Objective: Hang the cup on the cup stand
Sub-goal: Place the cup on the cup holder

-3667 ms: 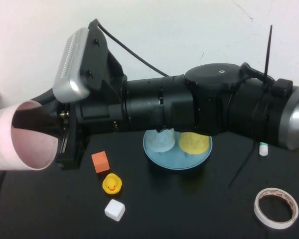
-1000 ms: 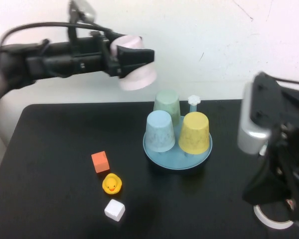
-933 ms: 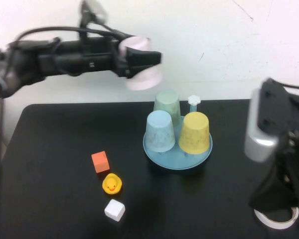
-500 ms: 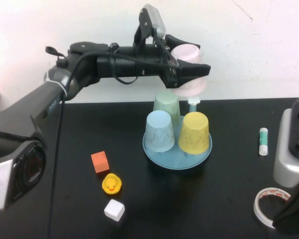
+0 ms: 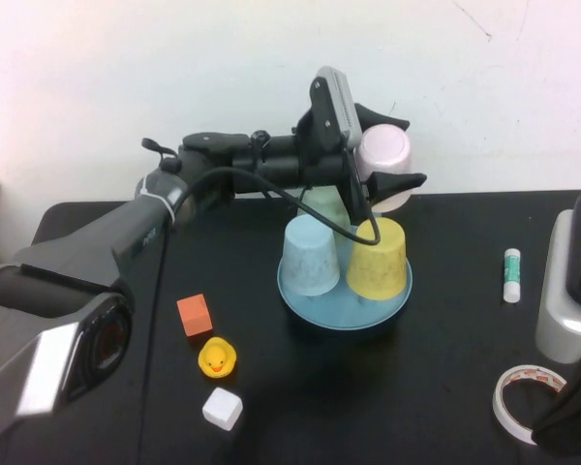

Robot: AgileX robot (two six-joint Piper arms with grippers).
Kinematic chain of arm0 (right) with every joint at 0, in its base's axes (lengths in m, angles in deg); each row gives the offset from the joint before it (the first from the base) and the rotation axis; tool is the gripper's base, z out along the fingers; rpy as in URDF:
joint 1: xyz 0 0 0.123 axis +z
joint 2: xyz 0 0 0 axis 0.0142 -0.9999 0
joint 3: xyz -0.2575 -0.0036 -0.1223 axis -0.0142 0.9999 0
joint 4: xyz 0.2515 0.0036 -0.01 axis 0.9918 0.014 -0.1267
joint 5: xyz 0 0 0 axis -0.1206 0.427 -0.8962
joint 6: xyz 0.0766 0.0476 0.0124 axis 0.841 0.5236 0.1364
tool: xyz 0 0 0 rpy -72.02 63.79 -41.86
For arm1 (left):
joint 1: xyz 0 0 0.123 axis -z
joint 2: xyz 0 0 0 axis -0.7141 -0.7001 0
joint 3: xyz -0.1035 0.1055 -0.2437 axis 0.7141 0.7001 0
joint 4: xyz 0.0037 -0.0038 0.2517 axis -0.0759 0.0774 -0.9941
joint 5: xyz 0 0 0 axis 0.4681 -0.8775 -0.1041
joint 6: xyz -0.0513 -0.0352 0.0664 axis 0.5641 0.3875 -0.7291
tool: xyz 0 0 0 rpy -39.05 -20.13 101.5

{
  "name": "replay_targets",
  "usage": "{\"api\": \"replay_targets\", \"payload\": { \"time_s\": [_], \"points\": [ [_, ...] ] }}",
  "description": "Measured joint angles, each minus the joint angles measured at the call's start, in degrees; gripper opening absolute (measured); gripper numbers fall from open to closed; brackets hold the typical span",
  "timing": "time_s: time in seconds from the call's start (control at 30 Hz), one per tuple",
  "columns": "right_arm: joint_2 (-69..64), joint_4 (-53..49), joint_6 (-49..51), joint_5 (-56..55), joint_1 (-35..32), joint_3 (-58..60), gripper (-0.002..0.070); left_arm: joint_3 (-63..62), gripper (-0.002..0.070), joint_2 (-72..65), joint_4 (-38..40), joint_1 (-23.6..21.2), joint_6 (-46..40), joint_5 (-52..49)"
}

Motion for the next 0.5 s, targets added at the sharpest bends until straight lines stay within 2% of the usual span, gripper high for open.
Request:
{"api": "replay_targets", "payload": {
  "time_s": [0.2, 0.5],
  "points": [
    [0.0, 0.1, 0.3, 0.0, 0.0, 0.1, 0.0007, 0.0, 0.0561, -1.6, 0.2, 0.2, -4.2, 3.7],
    [0.0, 0.1, 0.3, 0.0, 0.0, 0.1, 0.0006, 0.0, 0.0561, -3.1, 0.4, 0.3, -4.8, 4.3]
  ]
}}
